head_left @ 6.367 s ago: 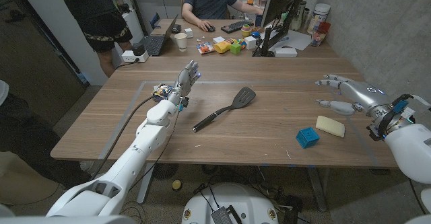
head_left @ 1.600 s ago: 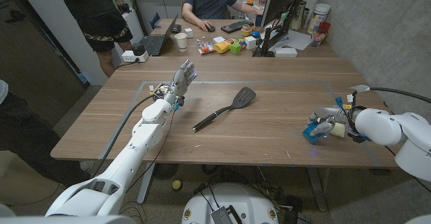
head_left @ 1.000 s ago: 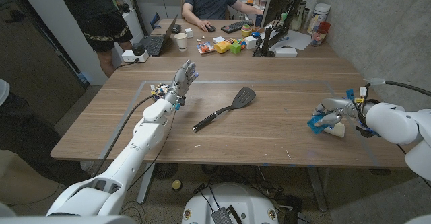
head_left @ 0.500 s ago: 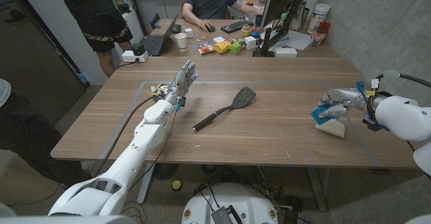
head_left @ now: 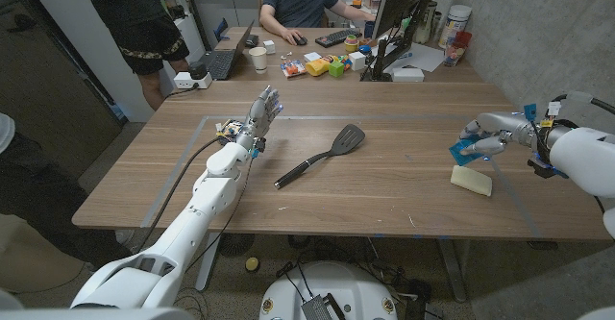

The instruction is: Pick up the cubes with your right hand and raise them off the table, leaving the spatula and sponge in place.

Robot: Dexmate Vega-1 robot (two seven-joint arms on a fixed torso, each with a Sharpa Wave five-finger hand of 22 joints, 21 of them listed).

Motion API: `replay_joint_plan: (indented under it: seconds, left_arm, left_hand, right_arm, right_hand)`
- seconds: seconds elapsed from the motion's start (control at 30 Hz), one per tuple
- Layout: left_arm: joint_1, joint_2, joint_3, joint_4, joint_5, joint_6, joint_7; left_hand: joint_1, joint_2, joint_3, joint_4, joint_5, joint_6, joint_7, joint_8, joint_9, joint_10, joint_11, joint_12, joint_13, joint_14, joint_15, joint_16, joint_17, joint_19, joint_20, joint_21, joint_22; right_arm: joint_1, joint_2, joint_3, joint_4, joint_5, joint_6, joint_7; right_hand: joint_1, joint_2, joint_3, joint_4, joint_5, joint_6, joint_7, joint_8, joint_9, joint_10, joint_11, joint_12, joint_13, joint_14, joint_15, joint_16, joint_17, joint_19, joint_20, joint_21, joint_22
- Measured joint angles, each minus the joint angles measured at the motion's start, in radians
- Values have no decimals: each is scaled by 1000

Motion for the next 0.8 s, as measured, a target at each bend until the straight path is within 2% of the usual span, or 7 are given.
replay_joint_plan:
  seconds: [0.23,0.27,0.4,0.57,0.67,0.7,0.8]
  left_arm:
    - [9,0,-1,-11,0,-1,4]
    - [11,0,-1,-13,-1,-2,8]
    - [18,1,-1,-21,-1,-2,8]
    - [26,5,-2,-30,-7,-6,16]
    - [31,7,-2,-37,-7,-6,16]
    - [33,8,-2,-40,-10,-6,20]
    - [38,11,-2,-48,-10,-6,20]
  left_hand:
    - [0,0,-6,0,0,0,0,0,0,0,0,0,0,0,0,0,0,0,0,0,0]
    - [0,0,-6,0,0,0,0,0,0,0,0,0,0,0,0,0,0,0,0,0,0]
    - [0,0,-7,1,0,0,0,0,0,0,0,0,0,0,0,0,0,0,0,0,0]
    - [0,0,-7,1,4,0,0,0,0,0,0,0,0,0,0,0,0,0,0,0,0]
    - [0,0,-7,1,4,0,0,0,0,0,0,0,0,0,0,0,0,0,0,0,0]
    - [0,0,-7,1,4,0,0,0,0,0,0,0,0,0,0,0,0,0,0,0,0]
    - [0,0,-7,1,4,0,0,0,0,0,0,0,0,0,0,0,0,0,0,0,0]
  right_arm:
    - [9,36,21,-14,-39,35,12]
    - [15,64,37,-28,-47,41,15]
    - [15,64,37,-28,-68,59,25]
    - [26,121,69,-55,-90,86,31]
    - [26,121,69,-55,-103,105,31]
    - [31,149,81,-65,-107,112,31]
    - [31,149,81,-65,-117,131,31]
  right_hand:
    - [0,0,6,-1,-1,0,0,-1,0,0,0,1,0,0,0,0,1,0,0,2,0]
    - [0,0,6,-1,-1,0,0,-1,0,0,0,1,0,0,0,0,2,0,0,3,0]
    - [0,0,6,-1,0,0,0,-2,0,0,0,1,1,0,-1,-3,3,0,0,3,0]
    - [0,0,6,-1,0,9,9,-9,-1,3,4,1,1,4,-4,-9,1,9,-5,3,0]
    - [1,0,10,-5,0,9,9,-9,-1,3,4,1,1,8,-7,-14,3,10,-4,3,0]
    - [5,-4,10,-5,0,9,9,-9,-1,3,4,1,1,8,-7,-14,5,11,-3,3,0]
    - [5,-4,11,-6,0,9,9,-9,-1,3,4,1,2,8,-7,-14,8,11,-3,-1,1]
